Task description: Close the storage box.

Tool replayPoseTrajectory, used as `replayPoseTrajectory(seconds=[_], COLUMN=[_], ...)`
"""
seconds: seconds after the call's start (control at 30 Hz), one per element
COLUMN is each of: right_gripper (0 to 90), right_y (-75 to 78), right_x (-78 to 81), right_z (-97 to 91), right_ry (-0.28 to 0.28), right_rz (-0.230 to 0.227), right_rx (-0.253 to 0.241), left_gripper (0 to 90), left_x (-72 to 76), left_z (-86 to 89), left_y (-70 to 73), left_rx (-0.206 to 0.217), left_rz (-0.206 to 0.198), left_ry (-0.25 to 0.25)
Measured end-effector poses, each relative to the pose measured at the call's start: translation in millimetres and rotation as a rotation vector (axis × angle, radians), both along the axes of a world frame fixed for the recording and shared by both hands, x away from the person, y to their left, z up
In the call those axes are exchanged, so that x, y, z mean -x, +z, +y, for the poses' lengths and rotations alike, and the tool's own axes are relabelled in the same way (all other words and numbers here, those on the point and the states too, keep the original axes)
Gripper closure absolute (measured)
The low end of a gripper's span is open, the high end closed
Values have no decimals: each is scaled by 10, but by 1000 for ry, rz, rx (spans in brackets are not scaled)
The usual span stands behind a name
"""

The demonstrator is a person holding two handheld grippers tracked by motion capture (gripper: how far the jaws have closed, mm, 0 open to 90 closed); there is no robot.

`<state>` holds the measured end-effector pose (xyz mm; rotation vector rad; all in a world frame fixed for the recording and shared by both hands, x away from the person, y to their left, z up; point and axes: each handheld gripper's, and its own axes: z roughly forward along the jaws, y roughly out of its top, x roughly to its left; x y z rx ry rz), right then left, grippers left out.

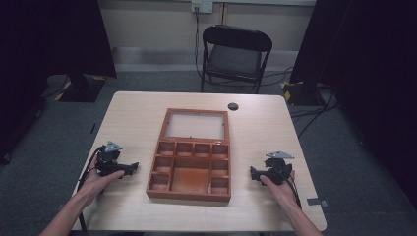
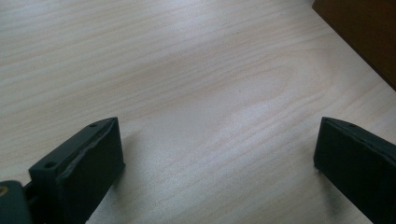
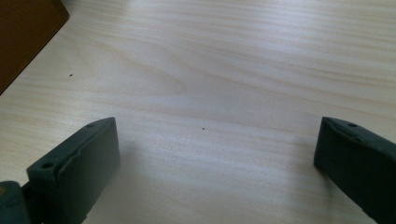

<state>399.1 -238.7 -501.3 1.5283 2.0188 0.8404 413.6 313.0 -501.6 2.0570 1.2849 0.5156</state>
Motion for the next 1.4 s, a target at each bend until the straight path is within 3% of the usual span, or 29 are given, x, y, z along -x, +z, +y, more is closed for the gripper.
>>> replayPoseTrajectory(seconds=[0.1, 0.13, 0.2, 0.27, 0.4, 0.57, 0.63, 0.7, 0.83, 0.97, 1.03, 1.07, 1.2, 1.33, 1.4], right_gripper=[36, 142, 163, 139, 145, 156, 165, 167, 169, 169, 177, 180, 178, 171, 170], right_y=[21, 44, 57, 87, 111, 157, 174, 206, 256, 268, 308, 352, 394, 364, 400], right_x=[-5, -8, -6, -17, -14, -14, -10, -4, -6, -14, -13, -8, -24, -72, -61], right_z=[-7, -19, -26, -39, -22, -6, -5, -13, 4, 65, 82, 85, 103, 194, 209], right_ry=[-3, 1, 1, -3, 11, 30, 35, 34, 42, 100, 115, 120, 127, 171, 186], right_rz=[14, 10, 10, 25, 28, 32, 23, 12, 5, 43, 28, -10, -27, 23, 18], right_rx=[2, 1, -4, -36, -30, -41, -50, -65, -55, -60, -67, -87, -104, -83, -99], left_gripper=[38, 72, 85, 134, 170, 195, 208, 209, 211, 223, 254, 267, 269, 269, 268], left_x=[10, 21, 26, 38, 42, 38, 40, 35, 31, 48, 58, 61, 66, 53, 36], left_z=[14, 22, 33, 37, 47, 39, 40, 44, 28, -8, -28, -33, -100, -177, -219], left_y=[20, 32, 41, 51, 90, 147, 176, 205, 262, 333, 374, 384, 416, 475, 515], left_rx=[-6, -5, -7, 4, -4, 0, 22, 59, 80, 111, 126, 131, 161, 167, 180], left_rz=[7, 9, 9, 9, 38, 21, 22, 47, 62, 38, 29, 23, 3, -4, -15], left_ry=[2, 5, 4, 10, -7, -5, 7, 14, 14, 2, -17, -26, -34, -59, -65])
